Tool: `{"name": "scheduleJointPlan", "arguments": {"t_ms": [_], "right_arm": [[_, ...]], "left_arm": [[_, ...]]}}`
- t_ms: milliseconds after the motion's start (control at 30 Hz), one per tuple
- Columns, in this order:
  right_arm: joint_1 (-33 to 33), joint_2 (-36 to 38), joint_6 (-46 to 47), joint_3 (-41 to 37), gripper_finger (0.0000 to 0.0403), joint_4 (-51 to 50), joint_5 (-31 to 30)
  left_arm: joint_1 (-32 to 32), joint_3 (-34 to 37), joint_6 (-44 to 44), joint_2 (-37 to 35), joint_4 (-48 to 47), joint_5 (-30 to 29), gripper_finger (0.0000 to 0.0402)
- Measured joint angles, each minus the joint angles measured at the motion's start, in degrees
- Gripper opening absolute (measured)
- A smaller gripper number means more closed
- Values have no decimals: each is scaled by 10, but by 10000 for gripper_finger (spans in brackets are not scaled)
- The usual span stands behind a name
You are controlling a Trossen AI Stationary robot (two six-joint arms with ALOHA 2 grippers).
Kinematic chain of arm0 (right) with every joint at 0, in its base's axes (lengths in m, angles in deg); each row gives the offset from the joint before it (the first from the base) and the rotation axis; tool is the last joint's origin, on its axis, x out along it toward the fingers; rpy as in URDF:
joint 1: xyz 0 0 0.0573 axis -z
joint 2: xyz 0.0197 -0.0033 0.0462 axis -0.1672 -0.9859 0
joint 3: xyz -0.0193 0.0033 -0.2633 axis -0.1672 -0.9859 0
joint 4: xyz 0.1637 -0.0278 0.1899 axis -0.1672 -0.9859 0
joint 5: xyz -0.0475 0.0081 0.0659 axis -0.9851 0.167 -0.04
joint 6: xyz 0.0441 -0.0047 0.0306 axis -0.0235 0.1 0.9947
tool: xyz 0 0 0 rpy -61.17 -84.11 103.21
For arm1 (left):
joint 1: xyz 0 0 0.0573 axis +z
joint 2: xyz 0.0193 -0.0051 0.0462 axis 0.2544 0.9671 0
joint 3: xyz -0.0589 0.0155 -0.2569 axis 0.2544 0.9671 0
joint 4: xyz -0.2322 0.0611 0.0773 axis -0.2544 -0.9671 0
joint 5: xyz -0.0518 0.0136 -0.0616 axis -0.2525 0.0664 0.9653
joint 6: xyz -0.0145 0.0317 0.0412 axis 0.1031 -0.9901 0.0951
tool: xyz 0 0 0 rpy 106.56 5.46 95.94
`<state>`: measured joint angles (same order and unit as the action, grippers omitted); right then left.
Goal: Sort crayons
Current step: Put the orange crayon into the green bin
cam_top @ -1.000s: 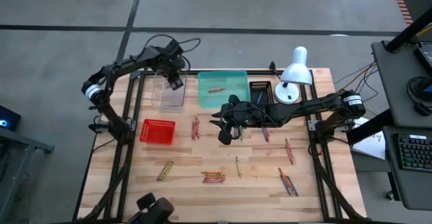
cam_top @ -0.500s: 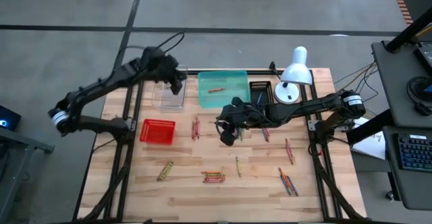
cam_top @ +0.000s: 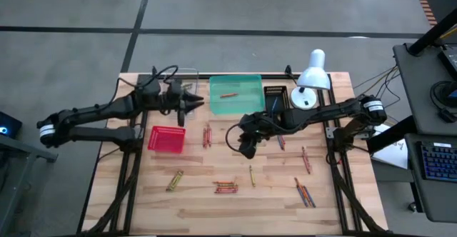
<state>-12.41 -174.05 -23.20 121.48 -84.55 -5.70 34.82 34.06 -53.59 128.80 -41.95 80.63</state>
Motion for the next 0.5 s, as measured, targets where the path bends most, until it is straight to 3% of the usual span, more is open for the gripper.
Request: {"name": "scheduleJointPlan", "arguments": {"t_ms": [167,367,500], "right_arm": [[-3,0,-19,0,70,0,52],[-21,0,-12,0,72,-47,70],[-42,0,17,0,68,-106,70]], "left_arm": [[-38,9,0,6,17,0,73],[-80,11,-5,18,27,-1,73],[-126,7,-12,34,28,-44,70]]}}
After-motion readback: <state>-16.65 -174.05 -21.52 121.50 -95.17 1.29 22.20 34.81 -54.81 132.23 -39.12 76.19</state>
